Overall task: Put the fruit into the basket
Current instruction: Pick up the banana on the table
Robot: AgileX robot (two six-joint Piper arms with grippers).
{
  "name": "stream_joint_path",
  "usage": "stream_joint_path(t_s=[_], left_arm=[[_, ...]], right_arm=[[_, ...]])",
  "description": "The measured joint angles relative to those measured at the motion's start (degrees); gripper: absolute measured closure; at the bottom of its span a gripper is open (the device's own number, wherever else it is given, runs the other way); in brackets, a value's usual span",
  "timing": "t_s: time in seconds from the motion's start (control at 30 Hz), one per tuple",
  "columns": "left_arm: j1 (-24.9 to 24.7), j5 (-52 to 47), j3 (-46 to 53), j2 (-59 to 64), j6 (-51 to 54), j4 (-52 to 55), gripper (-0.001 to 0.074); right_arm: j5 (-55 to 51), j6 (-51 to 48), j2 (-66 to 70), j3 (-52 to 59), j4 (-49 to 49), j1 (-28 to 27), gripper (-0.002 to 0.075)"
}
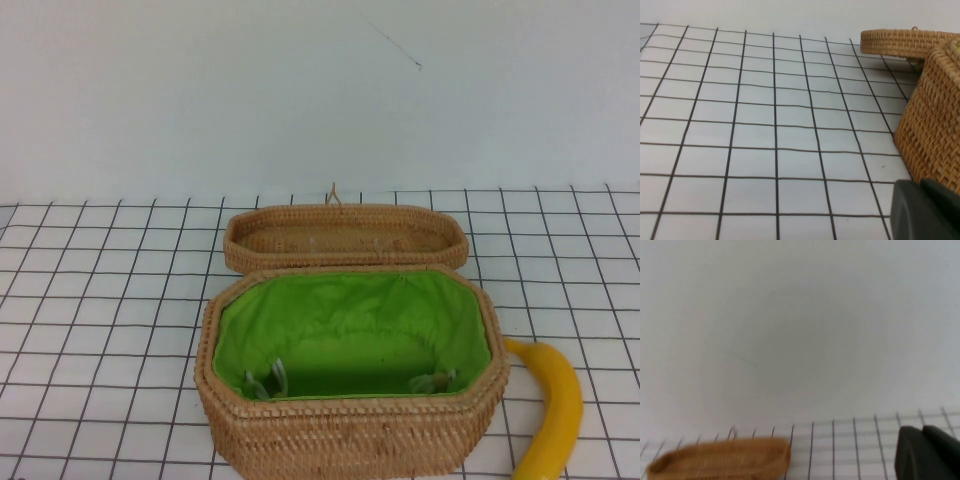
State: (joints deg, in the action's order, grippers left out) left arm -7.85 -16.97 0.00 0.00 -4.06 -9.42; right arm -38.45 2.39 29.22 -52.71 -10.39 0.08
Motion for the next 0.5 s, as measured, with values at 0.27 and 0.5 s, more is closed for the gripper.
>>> stream_joint_path(t_s=[0.27, 0.5], left_arm=[[0.00, -0.84, 0.00, 0.00, 0.01, 0.00, 0.0738], [0.00, -0.84, 0.00, 0.00, 0.01, 0.00, 0.0738]], right_arm=[[-4.88, -13.71, 17.28, -6.72, -21.37, 0.11, 0.0729], [-5.16, -14.01, 26.45, -6.72, -28.80, 0.11, 0.0729]])
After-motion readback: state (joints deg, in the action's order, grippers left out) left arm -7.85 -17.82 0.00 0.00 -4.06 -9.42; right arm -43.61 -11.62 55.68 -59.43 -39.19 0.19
